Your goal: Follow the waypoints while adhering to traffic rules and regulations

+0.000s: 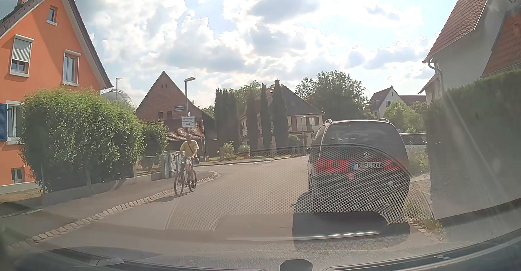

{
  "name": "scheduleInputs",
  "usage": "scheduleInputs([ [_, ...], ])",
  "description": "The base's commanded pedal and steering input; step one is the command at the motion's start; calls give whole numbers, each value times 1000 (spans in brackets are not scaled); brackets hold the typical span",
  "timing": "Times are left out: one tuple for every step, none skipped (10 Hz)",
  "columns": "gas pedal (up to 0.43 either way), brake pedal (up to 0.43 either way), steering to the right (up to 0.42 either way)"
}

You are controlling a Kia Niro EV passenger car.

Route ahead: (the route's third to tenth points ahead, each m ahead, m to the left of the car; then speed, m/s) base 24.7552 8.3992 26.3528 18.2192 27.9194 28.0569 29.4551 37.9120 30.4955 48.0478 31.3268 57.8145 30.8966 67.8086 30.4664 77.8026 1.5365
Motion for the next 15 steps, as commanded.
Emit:
scheduleInputs([
  [20, 0, -119],
  [177, 0, -155],
  [220, 0, -188],
  [228, 0, -214],
  [248, 0, -237],
  [280, 0, -251],
  [319, 0, -262],
  [331, 0, -268],
  [331, 0, -269],
  [331, 0, -268],
  [331, 0, -261],
  [331, 0, -251],
  [331, 0, -235],
  [319, 0, -212],
  [311, 0, -188],
])
